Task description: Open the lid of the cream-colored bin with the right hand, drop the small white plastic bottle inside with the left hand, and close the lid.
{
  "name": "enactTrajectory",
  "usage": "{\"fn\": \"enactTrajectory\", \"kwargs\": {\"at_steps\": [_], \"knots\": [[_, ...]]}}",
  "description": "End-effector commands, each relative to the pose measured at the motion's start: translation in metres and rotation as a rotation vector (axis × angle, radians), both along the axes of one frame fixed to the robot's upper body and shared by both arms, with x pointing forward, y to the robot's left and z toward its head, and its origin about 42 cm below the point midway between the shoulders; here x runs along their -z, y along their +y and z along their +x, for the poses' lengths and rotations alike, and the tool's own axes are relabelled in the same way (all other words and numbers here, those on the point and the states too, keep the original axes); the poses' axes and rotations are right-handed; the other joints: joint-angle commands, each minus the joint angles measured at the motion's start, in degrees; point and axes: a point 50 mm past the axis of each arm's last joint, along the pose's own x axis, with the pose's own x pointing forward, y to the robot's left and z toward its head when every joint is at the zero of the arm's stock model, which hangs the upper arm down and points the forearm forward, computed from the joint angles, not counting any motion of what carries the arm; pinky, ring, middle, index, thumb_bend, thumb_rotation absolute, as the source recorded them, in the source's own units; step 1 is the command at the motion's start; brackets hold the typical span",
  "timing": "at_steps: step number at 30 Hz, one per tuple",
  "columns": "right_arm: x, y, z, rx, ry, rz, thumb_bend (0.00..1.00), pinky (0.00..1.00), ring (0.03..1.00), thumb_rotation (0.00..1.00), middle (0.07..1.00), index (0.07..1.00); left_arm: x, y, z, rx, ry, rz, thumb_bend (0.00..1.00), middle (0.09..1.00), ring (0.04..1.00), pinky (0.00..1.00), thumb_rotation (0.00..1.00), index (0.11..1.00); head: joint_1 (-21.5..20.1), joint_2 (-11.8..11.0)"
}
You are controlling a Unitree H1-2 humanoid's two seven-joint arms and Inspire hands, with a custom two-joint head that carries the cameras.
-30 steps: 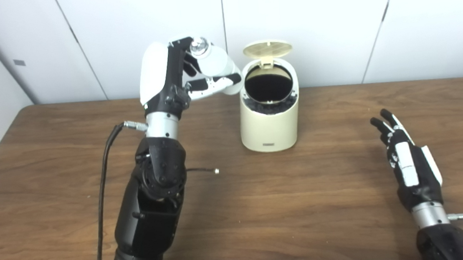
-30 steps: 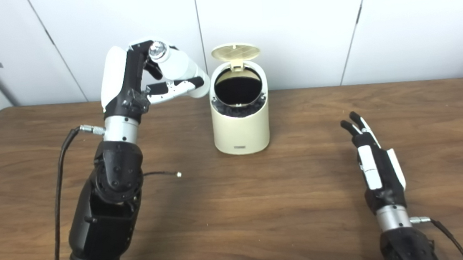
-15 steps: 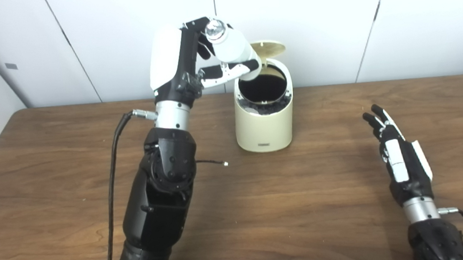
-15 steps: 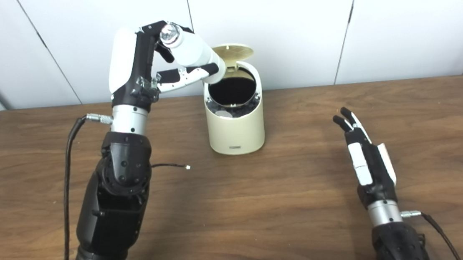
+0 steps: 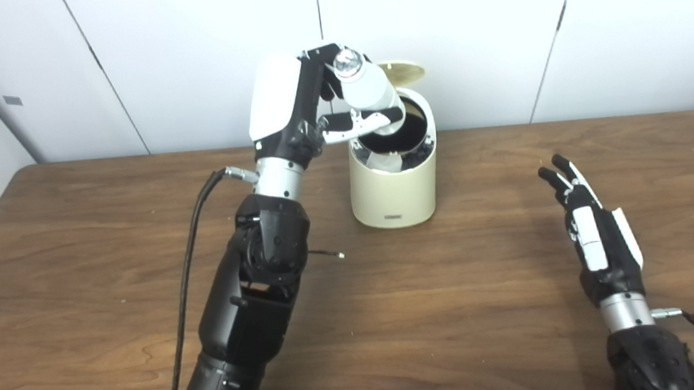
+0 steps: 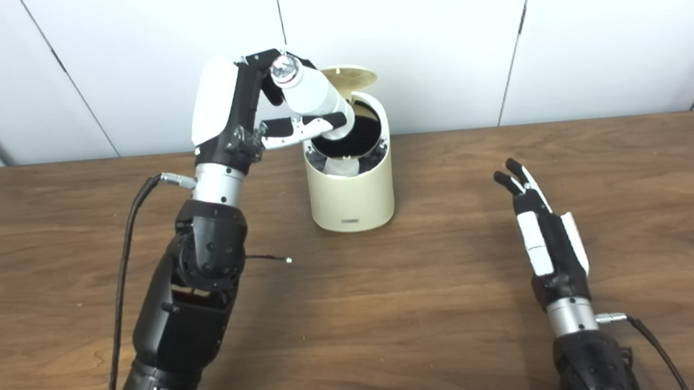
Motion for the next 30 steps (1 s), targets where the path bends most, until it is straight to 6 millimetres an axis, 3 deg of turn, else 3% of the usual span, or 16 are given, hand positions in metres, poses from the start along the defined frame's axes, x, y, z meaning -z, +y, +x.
{"fn": "enactTrajectory", "kwargs": {"at_steps": [1, 15, 30], "knots": [[0.022, 0.014, -0.008, -0.004, 0.034, 0.046, 0.66, 1.00, 0.960, 0.96, 0.894, 0.927, -0.025, -0.010, 0.006, 0.017, -0.116, -0.016, 0.50, 0.472, 0.392, 0.37, 0.00, 0.521, 0.1, -0.1], [0.014, 0.020, -0.008, -0.001, 0.009, 0.037, 0.69, 0.98, 0.940, 0.97, 0.890, 0.922, -0.004, -0.018, 0.035, 0.028, -0.141, -0.051, 0.50, 0.487, 0.380, 0.34, 0.00, 0.533, -0.9, 0.1], [0.010, 0.018, -0.010, 0.001, 0.012, 0.039, 0.68, 1.00, 0.966, 0.98, 0.903, 0.930, 0.005, -0.018, 0.038, 0.034, -0.127, -0.001, 0.50, 0.475, 0.365, 0.30, 0.00, 0.530, -0.5, 0.7]]}}
